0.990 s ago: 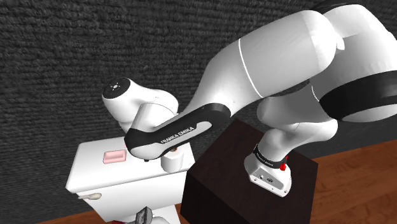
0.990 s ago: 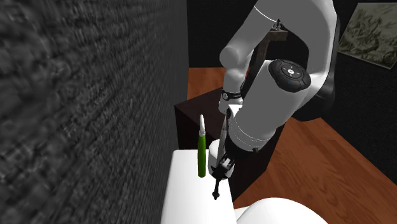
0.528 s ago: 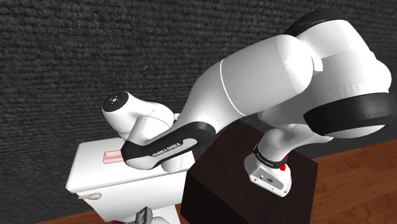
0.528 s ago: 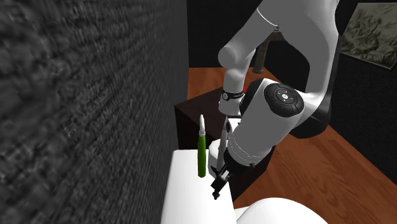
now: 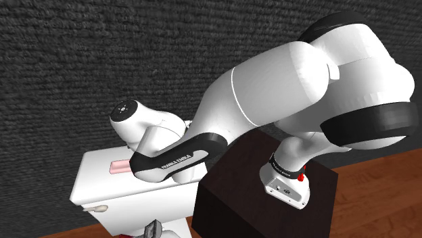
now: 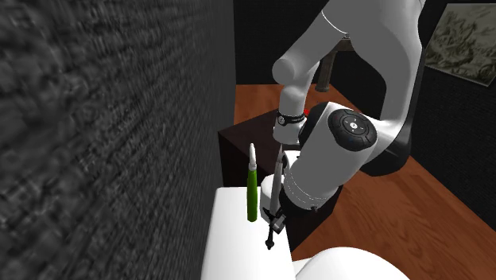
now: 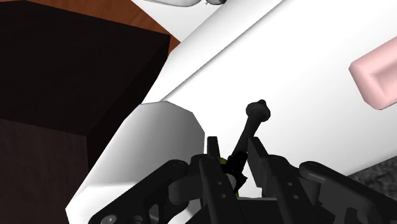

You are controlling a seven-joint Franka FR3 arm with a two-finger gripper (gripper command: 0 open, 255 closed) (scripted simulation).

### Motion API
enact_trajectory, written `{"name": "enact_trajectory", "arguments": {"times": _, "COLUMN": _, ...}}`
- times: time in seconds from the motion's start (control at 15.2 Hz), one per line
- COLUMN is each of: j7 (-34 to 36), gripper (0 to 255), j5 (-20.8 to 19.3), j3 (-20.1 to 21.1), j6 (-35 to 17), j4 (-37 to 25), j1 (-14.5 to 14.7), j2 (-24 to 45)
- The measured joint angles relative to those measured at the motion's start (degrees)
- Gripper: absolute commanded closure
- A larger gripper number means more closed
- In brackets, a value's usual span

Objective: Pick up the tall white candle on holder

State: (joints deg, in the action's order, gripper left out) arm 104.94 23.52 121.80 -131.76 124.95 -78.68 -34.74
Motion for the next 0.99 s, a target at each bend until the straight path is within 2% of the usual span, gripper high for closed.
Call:
{"name": "enact_trajectory", "arguments": {"times": 0.33, "j7": 0.08, "gripper": 255, "j5": -0.3, "j3": -0.4, "j6": 0.19, "j4": 0.15, "j1": 0.34, "j2": 0.33}}
{"name": "enact_trajectory", "arguments": {"times": 0.99, "j7": 2.5, "gripper": 255, "j5": -5.58, "j3": -7.51, "j6": 5.19, "j4": -0.04, "j1": 6.19, "j2": 5.47}}
